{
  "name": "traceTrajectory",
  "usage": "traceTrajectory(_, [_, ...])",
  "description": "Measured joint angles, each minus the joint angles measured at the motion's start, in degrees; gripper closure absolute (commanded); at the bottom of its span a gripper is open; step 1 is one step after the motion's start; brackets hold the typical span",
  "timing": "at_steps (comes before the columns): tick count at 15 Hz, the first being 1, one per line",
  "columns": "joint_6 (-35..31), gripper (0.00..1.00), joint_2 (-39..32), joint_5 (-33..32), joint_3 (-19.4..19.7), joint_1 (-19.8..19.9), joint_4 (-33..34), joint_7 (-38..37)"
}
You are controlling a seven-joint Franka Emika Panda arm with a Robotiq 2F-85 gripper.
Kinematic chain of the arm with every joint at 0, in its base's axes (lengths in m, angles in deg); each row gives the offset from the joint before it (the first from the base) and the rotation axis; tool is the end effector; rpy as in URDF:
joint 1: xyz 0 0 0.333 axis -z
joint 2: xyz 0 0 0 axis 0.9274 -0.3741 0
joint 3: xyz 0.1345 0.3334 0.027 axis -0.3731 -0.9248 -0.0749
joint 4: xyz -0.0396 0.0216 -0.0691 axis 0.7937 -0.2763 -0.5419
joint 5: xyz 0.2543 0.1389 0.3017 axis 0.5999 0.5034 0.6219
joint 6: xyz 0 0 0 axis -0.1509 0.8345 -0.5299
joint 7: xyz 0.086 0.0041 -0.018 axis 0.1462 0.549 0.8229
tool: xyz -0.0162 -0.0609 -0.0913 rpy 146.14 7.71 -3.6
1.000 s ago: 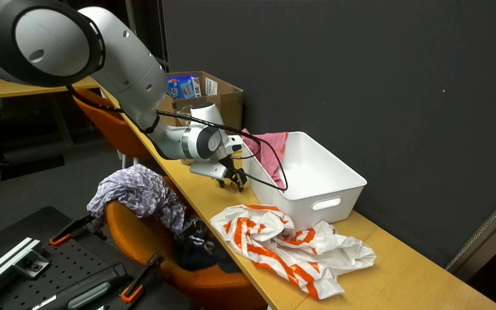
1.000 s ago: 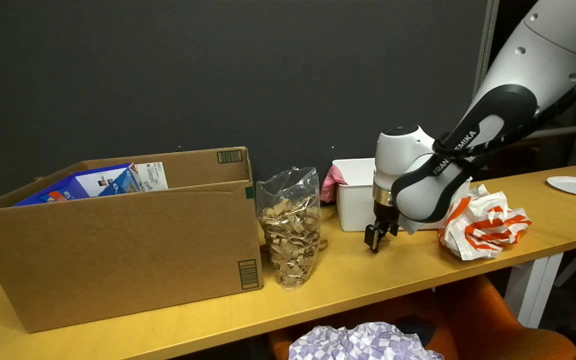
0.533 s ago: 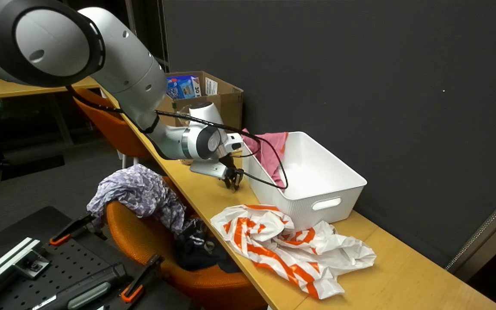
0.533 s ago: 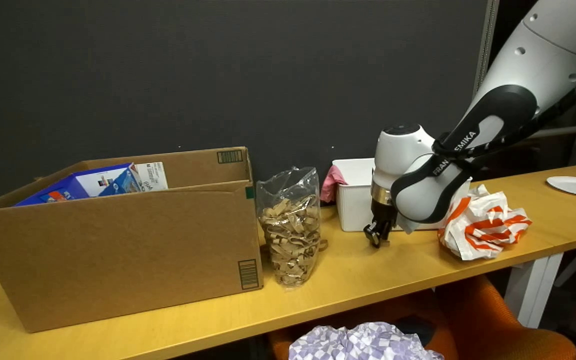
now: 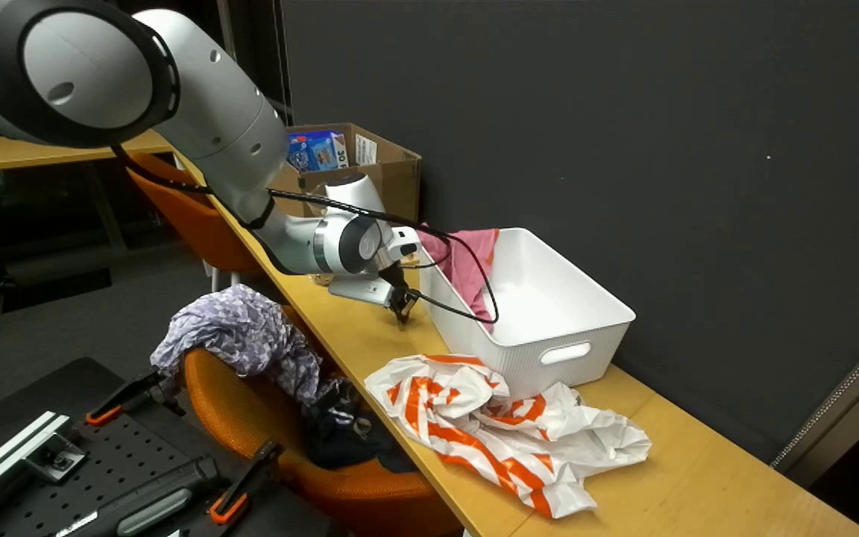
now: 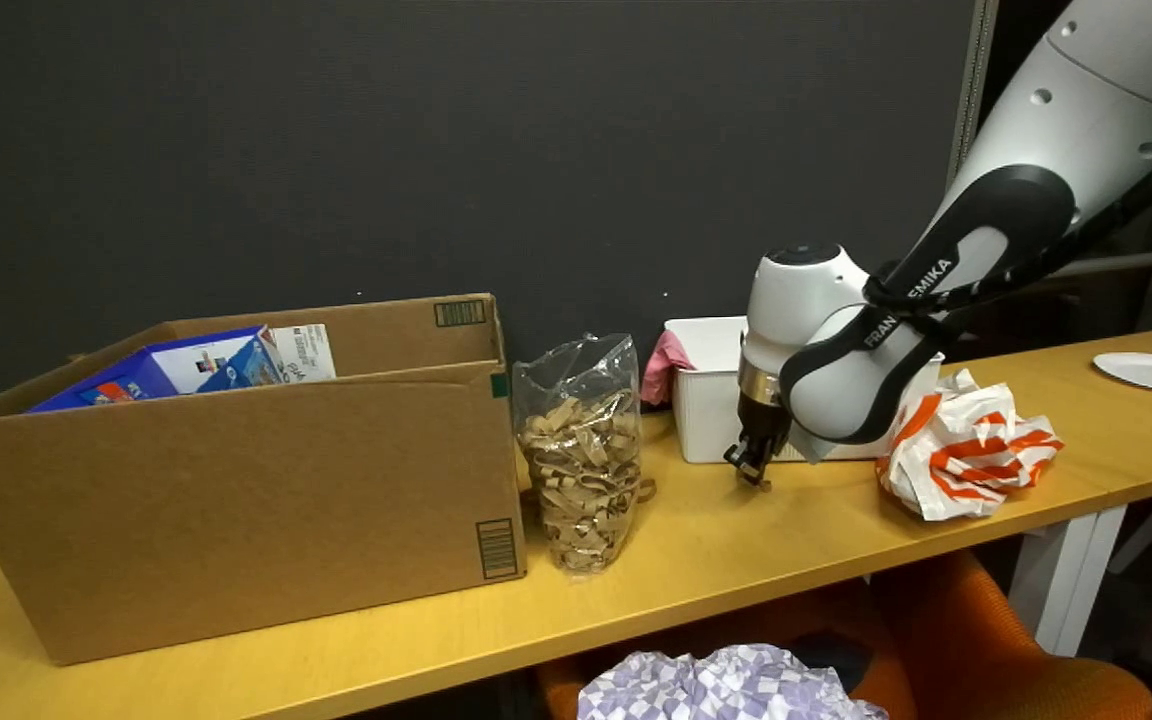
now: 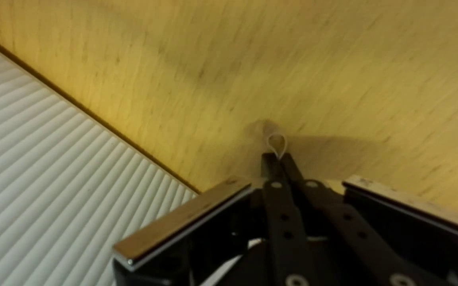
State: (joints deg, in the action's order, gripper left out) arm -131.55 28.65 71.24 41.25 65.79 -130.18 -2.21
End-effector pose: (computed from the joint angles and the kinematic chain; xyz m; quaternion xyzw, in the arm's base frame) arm 0.7656 -0.0483 0.0936 0.9837 0.0222 0.1387 0.1121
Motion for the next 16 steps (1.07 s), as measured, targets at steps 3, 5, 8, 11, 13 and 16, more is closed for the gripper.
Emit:
traceTrajectory(3, [-0.4, 0.99, 1.4, 0.0, 0.3, -1.3, 0.0, -0.1])
traceTrajectory(5, [-0.4, 0.99, 2.7, 0.0, 0.4, -2.2, 0.1, -0.3])
traceTrajectory(8, [-0.4, 0.99, 4.2, 1.7, 0.1, -3.1, 0.8, -0.3])
traceTrajectory(11, [-0.2, 0.99, 4.2, 3.5, -0.6, -3.2, 2.4, -0.2])
traceTrajectory(13, [0.4, 0.99, 3.6, 4.4, -1.1, -3.1, 3.5, -0.1])
traceTrajectory(16, [1.9, 0.99, 1.9, 5.4, -1.8, -3.1, 5.8, 0.1])
